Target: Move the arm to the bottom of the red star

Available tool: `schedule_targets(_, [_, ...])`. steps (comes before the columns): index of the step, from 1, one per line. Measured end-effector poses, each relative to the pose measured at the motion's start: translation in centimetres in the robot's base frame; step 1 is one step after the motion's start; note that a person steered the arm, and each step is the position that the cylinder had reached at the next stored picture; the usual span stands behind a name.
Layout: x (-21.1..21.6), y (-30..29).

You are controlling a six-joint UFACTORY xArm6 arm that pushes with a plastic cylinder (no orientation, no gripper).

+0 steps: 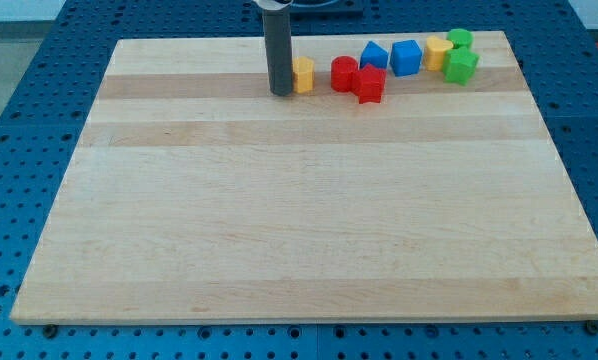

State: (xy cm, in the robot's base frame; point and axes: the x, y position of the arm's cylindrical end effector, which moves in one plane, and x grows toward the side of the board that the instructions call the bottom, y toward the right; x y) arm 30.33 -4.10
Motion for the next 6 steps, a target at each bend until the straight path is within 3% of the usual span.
schedule_targets(2, [-1.6,0.5])
schedule_targets(3, [6.6,1.0])
schedule_targets(4, [8.3,2.9])
schedule_targets(5, [8.4,10.5])
schedule_targets(6, [6.2,12.9])
